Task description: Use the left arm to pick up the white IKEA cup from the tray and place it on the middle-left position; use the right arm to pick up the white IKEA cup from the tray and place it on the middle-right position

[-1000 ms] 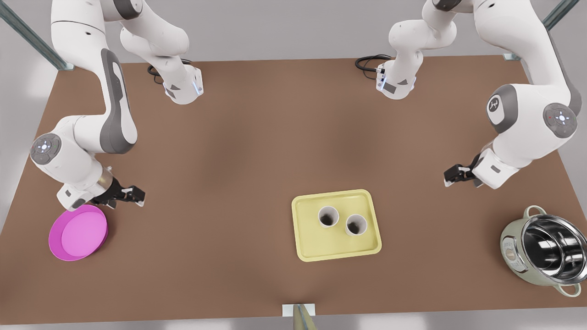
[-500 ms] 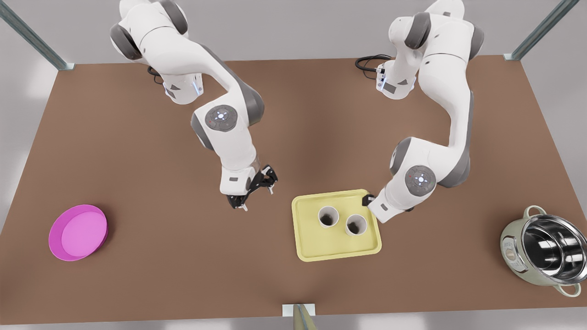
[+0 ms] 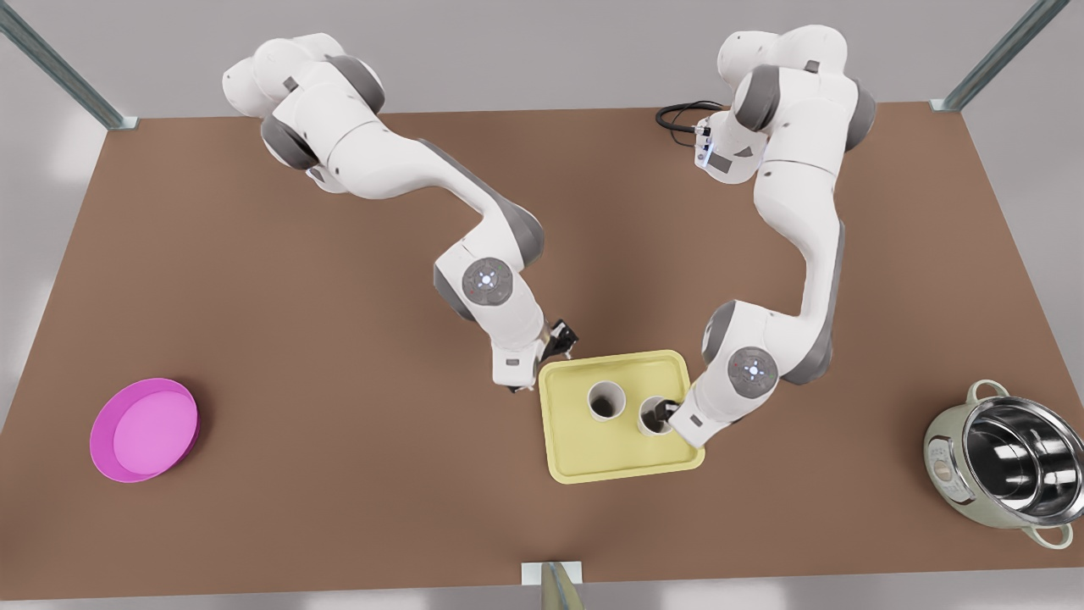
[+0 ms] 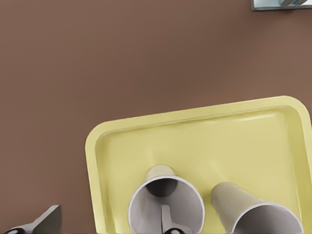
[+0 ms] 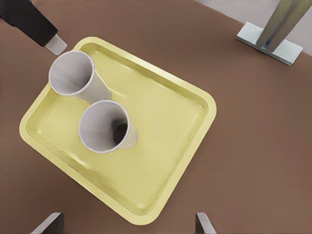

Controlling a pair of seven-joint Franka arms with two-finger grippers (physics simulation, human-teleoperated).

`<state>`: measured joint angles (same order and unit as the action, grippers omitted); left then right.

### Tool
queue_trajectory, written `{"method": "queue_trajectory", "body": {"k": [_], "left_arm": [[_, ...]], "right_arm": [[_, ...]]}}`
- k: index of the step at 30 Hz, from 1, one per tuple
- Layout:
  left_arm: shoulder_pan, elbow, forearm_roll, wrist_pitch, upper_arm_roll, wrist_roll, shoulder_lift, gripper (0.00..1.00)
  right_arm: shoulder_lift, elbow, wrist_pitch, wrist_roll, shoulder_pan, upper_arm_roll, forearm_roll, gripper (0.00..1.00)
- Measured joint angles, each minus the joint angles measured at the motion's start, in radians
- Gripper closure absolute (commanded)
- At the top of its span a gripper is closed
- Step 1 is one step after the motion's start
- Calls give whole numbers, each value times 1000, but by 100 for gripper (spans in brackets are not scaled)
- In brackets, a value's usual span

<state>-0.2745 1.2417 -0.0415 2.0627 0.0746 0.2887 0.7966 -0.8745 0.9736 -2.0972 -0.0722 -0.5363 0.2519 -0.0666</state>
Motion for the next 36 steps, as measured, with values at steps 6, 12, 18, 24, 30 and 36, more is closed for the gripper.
{"method": "queue_trajectory", "body": {"k": [6, 12, 18, 24, 30, 36], "left_arm": [[0, 47, 8, 57, -1, 14, 8, 0], [-6, 79, 7, 124, -1, 22, 40, 0], [-8, 73, 9, 166, -1, 29, 60, 12], [-7, 71, 4, 180, -2, 40, 58, 66], [0, 68, 5, 173, -8, 39, 45, 72], [142, 102, 8, 34, -14, -18, -110, 79]], "right_arm": [[-96, -55, -136, -39, -28, 7, 2, 0], [-164, -105, -250, -70, -31, -10, 2, 1], [-250, -112, -385, -93, -78, -11, 1, 1], [-266, -112, -454, -107, -77, -20, 0, 1], [-271, -111, -478, -115, -67, -34, -1, 1], [-309, -112, -505, -121, -84, -34, -1, 4]]}}
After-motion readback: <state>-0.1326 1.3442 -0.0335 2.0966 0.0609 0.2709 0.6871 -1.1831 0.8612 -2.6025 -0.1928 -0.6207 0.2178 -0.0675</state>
